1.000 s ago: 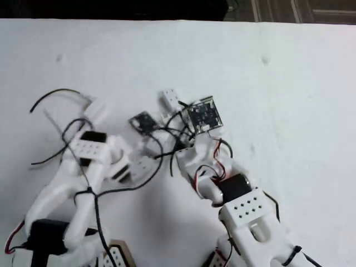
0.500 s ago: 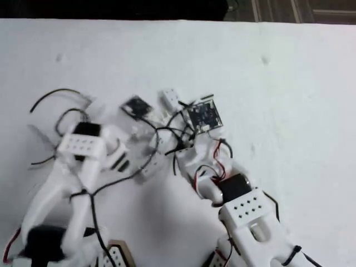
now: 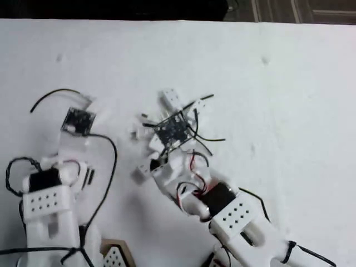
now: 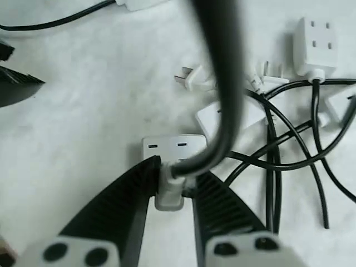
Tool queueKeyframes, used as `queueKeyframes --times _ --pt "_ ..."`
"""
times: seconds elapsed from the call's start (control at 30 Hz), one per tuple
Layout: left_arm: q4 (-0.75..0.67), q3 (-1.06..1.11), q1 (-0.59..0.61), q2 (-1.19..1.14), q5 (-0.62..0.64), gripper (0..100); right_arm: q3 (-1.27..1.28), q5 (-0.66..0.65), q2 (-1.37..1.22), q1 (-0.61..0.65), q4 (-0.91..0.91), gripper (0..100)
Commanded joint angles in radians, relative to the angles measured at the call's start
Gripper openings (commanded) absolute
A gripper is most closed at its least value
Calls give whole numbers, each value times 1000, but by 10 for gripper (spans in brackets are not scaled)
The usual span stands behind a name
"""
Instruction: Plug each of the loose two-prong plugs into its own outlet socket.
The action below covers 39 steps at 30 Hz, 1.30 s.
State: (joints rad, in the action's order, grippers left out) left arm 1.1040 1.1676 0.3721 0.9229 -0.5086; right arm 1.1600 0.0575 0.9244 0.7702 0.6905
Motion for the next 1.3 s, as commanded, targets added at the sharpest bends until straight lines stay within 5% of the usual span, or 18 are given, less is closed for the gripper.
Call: queueKeyframes --times 0.0,0.33,1.27 --pt "-78 132 28 97 8 175 14 0 -18 58 -93 17" --pt "-63 144 30 133 8 174 18 -83 -309 84 -364 17" --pt "-66 163 30 137 8 173 12 -129 -472 81 -527 17"
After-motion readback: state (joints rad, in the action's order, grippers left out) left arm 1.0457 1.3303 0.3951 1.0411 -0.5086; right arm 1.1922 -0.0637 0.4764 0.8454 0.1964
